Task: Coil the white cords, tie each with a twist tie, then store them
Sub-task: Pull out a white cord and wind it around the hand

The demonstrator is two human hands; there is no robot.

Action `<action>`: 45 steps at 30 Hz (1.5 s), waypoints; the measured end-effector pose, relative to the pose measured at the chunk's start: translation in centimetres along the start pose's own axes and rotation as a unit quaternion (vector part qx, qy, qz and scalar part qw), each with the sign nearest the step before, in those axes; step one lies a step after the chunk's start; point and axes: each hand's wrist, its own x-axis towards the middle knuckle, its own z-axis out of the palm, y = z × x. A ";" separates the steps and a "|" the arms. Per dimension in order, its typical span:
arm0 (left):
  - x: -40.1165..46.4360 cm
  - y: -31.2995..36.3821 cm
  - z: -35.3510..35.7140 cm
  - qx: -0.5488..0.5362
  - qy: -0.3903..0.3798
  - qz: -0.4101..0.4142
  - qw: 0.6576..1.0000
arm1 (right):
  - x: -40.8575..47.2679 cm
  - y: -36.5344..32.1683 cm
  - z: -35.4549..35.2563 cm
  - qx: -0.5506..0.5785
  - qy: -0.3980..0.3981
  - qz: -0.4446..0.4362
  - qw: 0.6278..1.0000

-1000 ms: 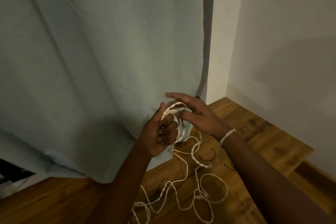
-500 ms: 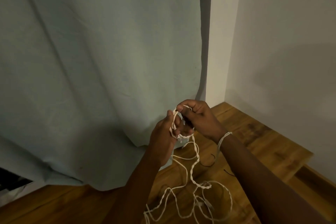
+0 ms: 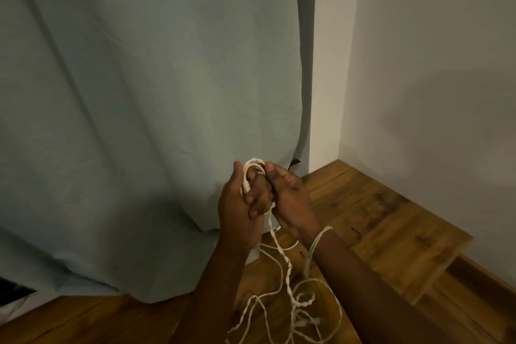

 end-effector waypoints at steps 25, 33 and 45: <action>2.3 4.4 -4.7 0.631 -0.078 0.194 0.747 | -1.4 -2.6 -1.9 -0.585 -0.265 -0.125 0.757; -1.8 5.0 -1.8 0.224 -0.030 -0.146 0.963 | 2.0 -11.1 -3.1 -0.446 -0.213 -0.159 0.854; 2.1 5.5 -1.3 0.276 -0.047 0.129 0.951 | -1.3 -0.8 -1.5 -0.422 -0.364 0.097 0.825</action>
